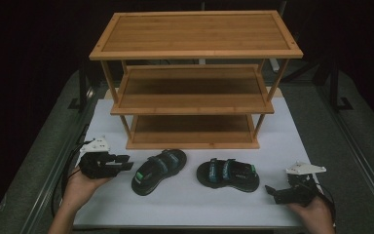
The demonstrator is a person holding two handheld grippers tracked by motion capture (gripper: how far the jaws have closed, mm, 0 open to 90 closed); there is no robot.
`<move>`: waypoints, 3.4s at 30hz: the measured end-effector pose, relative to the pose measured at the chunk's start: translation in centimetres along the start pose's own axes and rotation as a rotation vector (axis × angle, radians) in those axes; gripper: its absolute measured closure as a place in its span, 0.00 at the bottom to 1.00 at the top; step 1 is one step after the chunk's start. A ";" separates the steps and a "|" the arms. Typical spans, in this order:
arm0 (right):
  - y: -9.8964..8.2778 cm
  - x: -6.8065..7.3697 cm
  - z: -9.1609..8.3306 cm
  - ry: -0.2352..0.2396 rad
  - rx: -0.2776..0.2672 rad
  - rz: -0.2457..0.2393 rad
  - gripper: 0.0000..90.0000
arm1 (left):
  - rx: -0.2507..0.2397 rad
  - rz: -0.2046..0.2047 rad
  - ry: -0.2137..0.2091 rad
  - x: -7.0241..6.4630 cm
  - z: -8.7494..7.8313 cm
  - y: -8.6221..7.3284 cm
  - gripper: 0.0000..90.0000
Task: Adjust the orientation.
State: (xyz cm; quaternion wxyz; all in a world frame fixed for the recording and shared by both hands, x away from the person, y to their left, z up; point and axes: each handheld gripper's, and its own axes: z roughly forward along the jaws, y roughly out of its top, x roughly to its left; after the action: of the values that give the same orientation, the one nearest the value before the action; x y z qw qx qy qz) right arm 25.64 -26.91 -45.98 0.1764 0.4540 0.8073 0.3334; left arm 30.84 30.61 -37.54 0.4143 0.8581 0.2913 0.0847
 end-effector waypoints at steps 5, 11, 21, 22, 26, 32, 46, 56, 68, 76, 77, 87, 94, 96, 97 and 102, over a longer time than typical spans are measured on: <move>0.0 0.0 0.0 0.001 0.001 0.002 0.00 | -0.003 0.054 -0.030 -0.5 0.9 2.0 0.57; 0.0 0.0 0.0 0.000 -0.001 0.000 0.00 | 0.017 0.110 -0.085 -0.8 2.9 3.7 0.50; 0.0 0.0 0.0 0.000 -0.001 0.000 0.00 | 0.040 0.154 -0.194 -1.3 6.1 4.5 0.38; 0.0 0.0 0.0 0.001 -0.001 0.000 0.00 | 0.045 0.156 -0.206 -1.3 6.4 4.5 0.38; 0.0 0.0 0.0 0.000 -0.001 0.000 0.00 | 0.062 0.152 -0.262 -1.1 7.3 4.4 0.40; 0.0 0.0 0.0 0.000 -0.001 0.000 0.00 | 0.054 0.140 -0.265 -0.7 7.0 4.3 0.51; 0.0 0.0 0.0 0.000 -0.002 -0.001 0.00 | 0.049 0.142 -0.243 -0.7 6.5 4.2 0.69; 0.0 0.0 0.0 0.000 -0.001 0.000 0.00 | 0.047 0.161 -0.176 -1.1 6.1 4.2 0.81; 0.0 0.0 0.0 0.000 -0.002 -0.001 0.00 | 0.026 0.172 -0.204 -3.2 6.9 6.2 0.81; 0.0 0.0 0.0 0.000 -0.002 0.000 0.00 | 0.071 0.219 -0.198 -4.8 9.1 6.6 0.81; 0.0 0.0 0.0 0.000 -0.002 -0.001 0.00 | 0.068 0.215 -0.207 -4.8 9.3 6.5 0.81; 0.0 0.0 0.0 0.000 -0.003 -0.003 0.00 | 0.054 0.212 -0.218 -5.0 9.9 6.1 0.80; 0.0 0.0 0.0 0.000 -0.003 -0.002 0.00 | 0.038 0.182 -0.221 -4.6 9.6 6.1 0.60; 0.0 0.0 0.0 0.000 -0.002 -0.001 0.00 | 0.029 0.172 -0.221 -4.6 9.4 6.1 0.54; 0.0 0.0 0.0 0.000 -0.003 -0.001 0.00 | 0.025 0.173 -0.216 -4.5 9.3 6.1 0.51; 0.0 0.0 0.0 0.000 -0.003 -0.002 0.00 | 0.030 0.137 -0.201 -4.2 8.9 5.9 0.33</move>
State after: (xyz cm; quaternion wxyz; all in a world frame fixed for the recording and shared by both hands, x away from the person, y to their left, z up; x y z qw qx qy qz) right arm 25.63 -26.94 -46.00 0.1773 0.4527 0.8073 0.3344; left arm 33.41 19.46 -38.39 0.4215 0.8864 0.1901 0.0223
